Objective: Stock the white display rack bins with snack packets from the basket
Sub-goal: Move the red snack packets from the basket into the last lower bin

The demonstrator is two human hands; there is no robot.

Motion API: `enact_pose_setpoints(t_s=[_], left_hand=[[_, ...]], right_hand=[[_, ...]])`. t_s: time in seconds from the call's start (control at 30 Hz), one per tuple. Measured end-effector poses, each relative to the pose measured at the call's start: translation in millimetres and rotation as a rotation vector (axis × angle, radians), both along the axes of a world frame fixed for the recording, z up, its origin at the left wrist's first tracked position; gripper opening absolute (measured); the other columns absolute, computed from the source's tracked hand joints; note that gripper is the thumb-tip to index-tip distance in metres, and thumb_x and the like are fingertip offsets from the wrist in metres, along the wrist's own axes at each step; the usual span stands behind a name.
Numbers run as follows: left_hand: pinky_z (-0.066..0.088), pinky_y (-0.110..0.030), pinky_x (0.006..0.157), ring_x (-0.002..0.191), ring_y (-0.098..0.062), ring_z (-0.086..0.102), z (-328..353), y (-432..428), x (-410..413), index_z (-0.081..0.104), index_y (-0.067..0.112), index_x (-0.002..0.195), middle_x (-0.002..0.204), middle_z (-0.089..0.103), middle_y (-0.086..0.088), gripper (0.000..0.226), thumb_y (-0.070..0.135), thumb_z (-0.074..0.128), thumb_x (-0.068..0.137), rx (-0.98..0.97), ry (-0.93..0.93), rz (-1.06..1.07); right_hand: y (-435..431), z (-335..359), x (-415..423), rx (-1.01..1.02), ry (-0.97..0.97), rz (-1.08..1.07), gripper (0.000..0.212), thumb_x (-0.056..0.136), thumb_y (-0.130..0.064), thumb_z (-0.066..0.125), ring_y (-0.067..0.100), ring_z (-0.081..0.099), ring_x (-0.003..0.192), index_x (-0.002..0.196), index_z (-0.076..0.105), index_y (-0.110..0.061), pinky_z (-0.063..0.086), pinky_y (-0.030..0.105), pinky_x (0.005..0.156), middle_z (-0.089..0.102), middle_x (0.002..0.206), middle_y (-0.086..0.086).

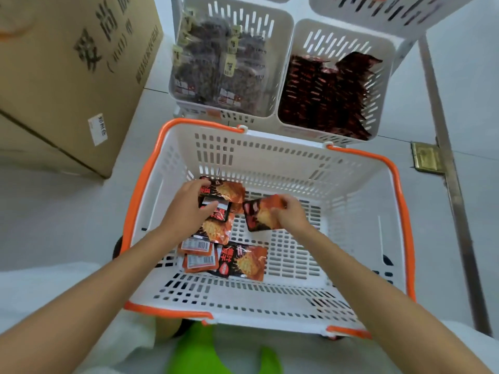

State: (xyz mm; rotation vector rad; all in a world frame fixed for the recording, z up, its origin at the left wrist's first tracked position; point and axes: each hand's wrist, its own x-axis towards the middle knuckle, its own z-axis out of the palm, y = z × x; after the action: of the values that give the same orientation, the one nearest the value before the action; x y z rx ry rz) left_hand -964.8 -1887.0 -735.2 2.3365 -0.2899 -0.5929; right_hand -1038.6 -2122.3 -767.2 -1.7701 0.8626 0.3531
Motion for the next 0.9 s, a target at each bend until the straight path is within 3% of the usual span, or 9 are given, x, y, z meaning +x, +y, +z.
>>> enact_pose_setpoints(t_s=[0.13, 0.2, 0.33, 0.47, 0.53, 0.6, 0.67, 0.77, 0.9], left_hand=[[0.036, -0.047, 0.114, 0.138, -0.024, 0.039, 14.6, -38.2, -14.5, 0.021, 0.021, 0.154, 0.153, 0.036, 0.000, 0.095, 0.042, 0.078, 0.082, -0.126, 0.280, 0.084], [0.051, -0.045, 0.100, 0.107, -0.021, 0.062, 18.0, -48.3, -15.6, 0.032, 0.013, 0.146, 0.124, 0.058, 0.001, 0.076, 0.019, 0.077, 0.085, -0.318, 0.438, 0.284], [0.058, -0.040, 0.084, 0.095, -0.026, 0.068, 10.0, -25.6, -1.7, 0.062, 0.014, 0.105, 0.095, 0.070, -0.003, 0.023, 0.005, 0.072, 0.087, -0.296, 0.333, 0.372], [0.055, -0.049, 0.092, 0.093, -0.022, 0.068, 3.9, -5.8, 3.5, 0.065, 0.024, 0.096, 0.097, 0.070, 0.000, 0.017, 0.007, 0.064, 0.094, -0.314, 0.377, 0.386], [0.055, -0.052, 0.091, 0.098, -0.024, 0.067, 2.8, -4.4, 3.2, 0.061, 0.027, 0.101, 0.104, 0.068, -0.002, 0.017, 0.010, 0.059, 0.098, -0.313, 0.391, 0.388], [0.055, -0.053, 0.091, 0.101, -0.027, 0.066, 1.5, -4.4, 3.3, 0.056, 0.027, 0.105, 0.105, 0.066, -0.003, 0.016, 0.012, 0.053, 0.101, -0.342, 0.403, 0.392], [0.056, -0.053, 0.088, 0.099, -0.029, 0.067, 3.5, -6.0, 2.9, 0.053, 0.027, 0.107, 0.100, 0.067, -0.001, 0.013, 0.015, 0.050, 0.103, -0.342, 0.383, 0.377], [0.057, -0.052, 0.087, 0.096, -0.025, 0.068, 9.9, -15.8, 3.8, 0.052, 0.025, 0.112, 0.100, 0.067, 0.001, 0.012, 0.017, 0.046, 0.105, -0.361, 0.347, 0.385], [0.057, -0.049, 0.087, 0.113, -0.023, 0.065, 34.1, -59.9, -2.9, 0.050, 0.022, 0.133, 0.124, 0.065, -0.002, 0.032, 0.035, 0.043, 0.105, -0.563, 0.527, 0.333]], right_hand=[[-7.3, 31.6, -5.3, 0.346, -0.144, -0.199, 0.019, 0.092, 0.005, 0.059, 0.024, 0.069, 0.092, 0.103, 0.058, -0.010, 0.058, 0.038, 0.084, 0.069, 0.103, 0.011], [3.6, 25.1, -11.2, 0.431, -0.118, -0.037, 0.029, 0.091, 0.001, 0.063, 0.023, 0.069, 0.101, 0.119, 0.058, -0.005, 0.057, 0.032, 0.087, 0.069, 0.112, 0.011], [28.5, -38.6, -33.5, -0.021, 0.094, 0.635, 0.089, 0.085, -0.026, 0.076, 0.026, 0.038, 0.140, 0.155, 0.023, -0.015, 0.040, 0.039, 0.108, 0.039, 0.152, 0.007], [56.8, -77.9, -70.8, -0.469, 0.125, 1.176, 0.092, 0.090, -0.029, 0.067, 0.031, 0.019, 0.146, 0.157, 0.006, -0.012, 0.022, 0.053, 0.118, 0.020, 0.160, 0.011], [51.9, -70.3, -69.7, -0.434, 0.111, 1.050, 0.077, 0.089, -0.008, 0.060, 0.034, 0.051, 0.121, 0.154, 0.018, -0.009, 0.043, 0.047, 0.099, 0.055, 0.127, 0.015], [29.1, -54.7, -55.0, -0.206, 0.144, 0.854, 0.037, 0.089, 0.000, 0.057, 0.033, 0.067, 0.091, 0.126, 0.054, -0.004, 0.056, 0.041, 0.076, 0.067, 0.091, 0.010], [2.2, -31.5, -42.5, -0.059, 0.159, 0.682, 0.015, 0.090, -0.001, 0.061, 0.024, 0.071, 0.082, 0.103, 0.062, -0.010, 0.060, 0.035, 0.074, 0.070, 0.091, 0.006], [-25.1, 21.0, -25.9, 0.175, 0.000, 0.332, 0.016, 0.096, -0.002, 0.055, 0.009, 0.065, 0.077, 0.105, 0.058, -0.014, 0.052, 0.015, 0.064, 0.070, 0.085, -0.008], [-15.5, 70.1, -0.9, 0.434, -0.158, 0.143, 0.014, 0.105, -0.019, 0.044, 0.011, 0.070, 0.087, 0.110, 0.057, -0.020, 0.055, 0.021, 0.074, 0.074, 0.091, -0.009]])
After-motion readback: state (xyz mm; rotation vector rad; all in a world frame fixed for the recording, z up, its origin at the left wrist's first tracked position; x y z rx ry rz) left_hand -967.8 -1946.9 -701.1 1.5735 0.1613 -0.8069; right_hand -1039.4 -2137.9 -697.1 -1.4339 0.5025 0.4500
